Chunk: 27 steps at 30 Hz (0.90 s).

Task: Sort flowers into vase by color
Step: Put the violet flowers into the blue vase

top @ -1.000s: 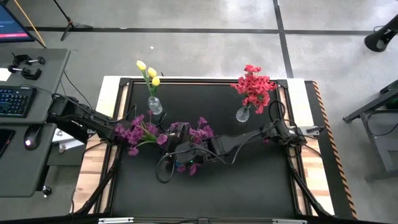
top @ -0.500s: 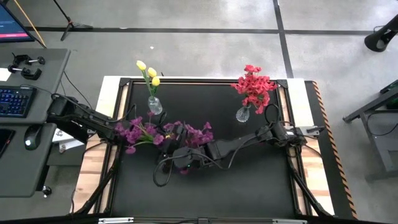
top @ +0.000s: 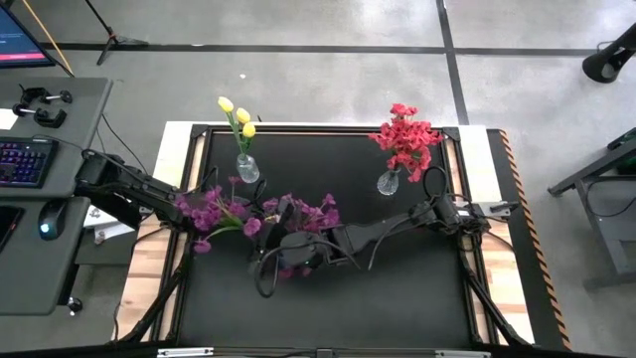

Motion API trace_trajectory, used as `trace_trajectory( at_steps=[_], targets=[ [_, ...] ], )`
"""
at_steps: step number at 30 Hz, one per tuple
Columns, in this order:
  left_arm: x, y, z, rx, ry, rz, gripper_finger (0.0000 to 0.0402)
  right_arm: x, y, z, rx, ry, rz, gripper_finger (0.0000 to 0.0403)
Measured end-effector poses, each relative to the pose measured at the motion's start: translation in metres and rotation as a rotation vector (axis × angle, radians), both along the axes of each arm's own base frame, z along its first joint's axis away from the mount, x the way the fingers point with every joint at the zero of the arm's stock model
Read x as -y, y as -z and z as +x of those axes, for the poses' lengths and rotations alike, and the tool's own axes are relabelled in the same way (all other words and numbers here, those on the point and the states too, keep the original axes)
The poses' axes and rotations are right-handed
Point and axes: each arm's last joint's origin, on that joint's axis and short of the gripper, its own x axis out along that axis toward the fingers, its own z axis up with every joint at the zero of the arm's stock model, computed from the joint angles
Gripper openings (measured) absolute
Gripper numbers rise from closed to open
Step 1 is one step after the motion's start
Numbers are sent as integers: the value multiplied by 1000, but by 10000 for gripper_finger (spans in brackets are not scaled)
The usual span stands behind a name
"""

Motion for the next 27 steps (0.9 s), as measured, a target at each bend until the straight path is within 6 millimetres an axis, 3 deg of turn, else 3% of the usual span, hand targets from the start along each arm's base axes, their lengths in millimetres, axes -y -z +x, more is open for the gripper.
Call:
trace_trajectory(
  at_steps=[6,11,14,20,24,27],
  targets=[
    [0,0,0,0,0,0,0,-1,-13,1,106,-54,-46,0],
    [0,1,0,-6,-1,1,0,-2,-41,-7,211,-184,-85,0],
    [0,2,-1,-18,-1,4,0,-2,-67,-20,252,-312,-80,0],
    [0,2,-1,-22,-1,4,0,2,-106,-58,135,-531,-91,0],
    [0,2,-1,-22,-1,4,0,3,-132,-84,153,-718,35,0],
    [0,2,-1,-22,-1,4,0,-8,-143,-101,152,-855,101,0]
  ],
)
